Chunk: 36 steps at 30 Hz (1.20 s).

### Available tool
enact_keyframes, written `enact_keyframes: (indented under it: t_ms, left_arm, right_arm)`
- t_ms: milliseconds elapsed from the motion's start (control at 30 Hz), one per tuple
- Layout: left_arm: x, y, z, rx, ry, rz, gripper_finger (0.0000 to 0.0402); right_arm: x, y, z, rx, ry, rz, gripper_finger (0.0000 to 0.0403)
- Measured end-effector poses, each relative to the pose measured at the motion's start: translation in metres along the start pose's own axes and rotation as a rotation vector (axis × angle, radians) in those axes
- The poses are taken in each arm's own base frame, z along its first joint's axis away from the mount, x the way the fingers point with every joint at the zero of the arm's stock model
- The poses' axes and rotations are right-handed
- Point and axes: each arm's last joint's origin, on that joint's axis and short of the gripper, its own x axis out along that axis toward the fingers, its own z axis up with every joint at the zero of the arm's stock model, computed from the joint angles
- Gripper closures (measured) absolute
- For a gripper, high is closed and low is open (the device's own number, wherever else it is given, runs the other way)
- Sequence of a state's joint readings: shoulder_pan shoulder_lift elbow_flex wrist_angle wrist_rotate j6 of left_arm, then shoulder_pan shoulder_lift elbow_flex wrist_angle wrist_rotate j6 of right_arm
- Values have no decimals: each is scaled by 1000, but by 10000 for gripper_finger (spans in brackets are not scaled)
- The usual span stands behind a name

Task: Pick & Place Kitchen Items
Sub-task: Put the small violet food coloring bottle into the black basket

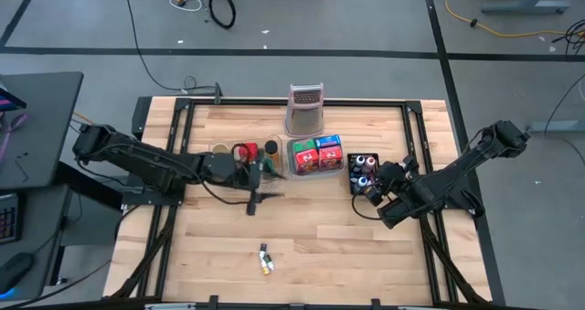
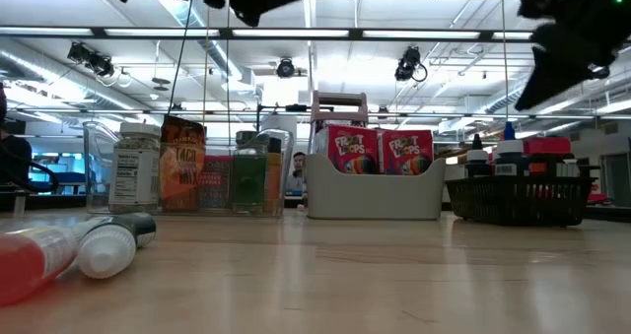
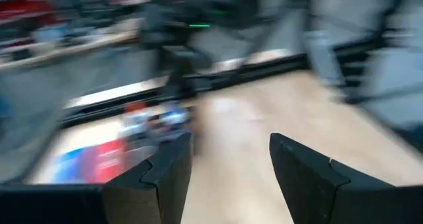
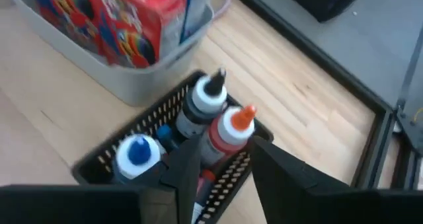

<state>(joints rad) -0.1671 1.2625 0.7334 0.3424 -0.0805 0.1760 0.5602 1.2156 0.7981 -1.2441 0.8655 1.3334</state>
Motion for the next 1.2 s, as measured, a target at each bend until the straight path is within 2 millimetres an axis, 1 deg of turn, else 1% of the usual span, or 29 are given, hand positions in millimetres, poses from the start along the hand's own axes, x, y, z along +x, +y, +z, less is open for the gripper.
enact_keyframes:
  t_ms: [67, 133, 233, 367, 467, 567, 667, 767, 867, 1000, 1200]
  left_arm:
    - [0, -3, -2, 17, -2, -146, 191]
    - [-1, -6, -5, 30, 13, -245, 191]
    - [-2, -11, -7, 4, 39, -321, 191]
    - [-4, -21, -14, -9, 125, -370, 191]
    - [-8, -33, -21, 62, 194, -431, 191]
    - [-5, -51, -33, 135, 268, -526, 191]
    - [4, -68, -44, 149, 284, -628, 191]
    - [12, -81, -61, 158, 355, -668, 191]
    - [17, -86, -76, 194, 400, -721, 191]
    - [29, -90, -89, 246, 348, -824, 191]
    - [44, -92, -114, 319, 336, -869, 191]
  right_arm:
    - [-6, 2, 8, 8, -24, 19, 264]
    - [-11, 6, 15, 24, -59, 51, 264]
    - [-16, 15, 24, 24, -127, 114, 263]
    - [-21, 32, 34, -2, -202, 229, 264]
    - [-27, 44, 44, 10, -272, 319, 265]
    - [-34, 53, 54, -1, -347, 382, 266]
    - [-39, 59, 62, -12, -425, 427, 266]
    - [-40, 64, 66, -26, -491, 455, 266]
    - [-41, 66, 66, -37, -531, 472, 266]
    - [-37, 67, 63, -38, -544, 473, 266]
    - [-25, 67, 53, -46, -535, 454, 266]
